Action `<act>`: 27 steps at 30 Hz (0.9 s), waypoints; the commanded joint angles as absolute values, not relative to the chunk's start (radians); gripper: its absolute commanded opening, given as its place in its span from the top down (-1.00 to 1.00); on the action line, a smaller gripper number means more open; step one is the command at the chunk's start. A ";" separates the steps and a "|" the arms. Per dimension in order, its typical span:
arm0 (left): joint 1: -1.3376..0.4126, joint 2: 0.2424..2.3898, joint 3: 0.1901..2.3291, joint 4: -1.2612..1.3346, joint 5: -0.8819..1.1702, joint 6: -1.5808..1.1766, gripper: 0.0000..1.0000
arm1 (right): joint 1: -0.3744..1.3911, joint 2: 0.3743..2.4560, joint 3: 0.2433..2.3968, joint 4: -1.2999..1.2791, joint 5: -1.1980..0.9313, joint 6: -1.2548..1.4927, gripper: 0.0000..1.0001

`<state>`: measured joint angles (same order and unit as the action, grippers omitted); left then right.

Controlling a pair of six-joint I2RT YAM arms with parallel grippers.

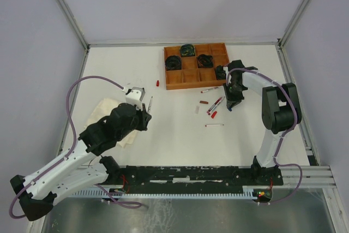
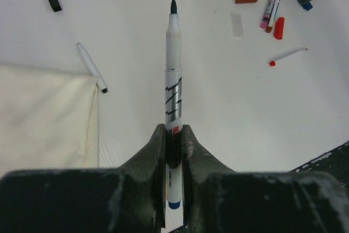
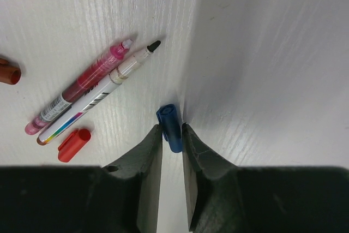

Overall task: Insert the pens into the pen caps
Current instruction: Insert the pen cap onto the pen.

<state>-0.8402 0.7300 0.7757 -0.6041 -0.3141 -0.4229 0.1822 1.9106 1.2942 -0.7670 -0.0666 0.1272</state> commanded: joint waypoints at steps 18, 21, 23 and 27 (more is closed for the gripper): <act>-0.842 0.748 0.776 -0.570 -0.320 -0.410 0.95 | 0.181 1.944 1.323 -0.723 -0.056 0.150 0.42; -0.842 0.754 0.776 -0.568 -0.318 -0.408 0.95 | 0.181 1.948 1.327 -0.724 -0.048 0.147 0.41; -0.842 0.754 0.774 -0.567 -0.318 -0.408 0.94 | 0.181 1.954 1.333 -0.726 -0.043 0.145 0.37; -0.842 0.752 0.774 -0.565 -0.319 -0.408 0.95 | 0.181 1.965 1.341 -0.721 -0.043 0.146 0.39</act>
<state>-0.8402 0.7567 0.7708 -0.6037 -0.3130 -0.4225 0.1822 1.9331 1.3075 -0.7567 -0.0586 0.1379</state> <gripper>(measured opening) 0.160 0.317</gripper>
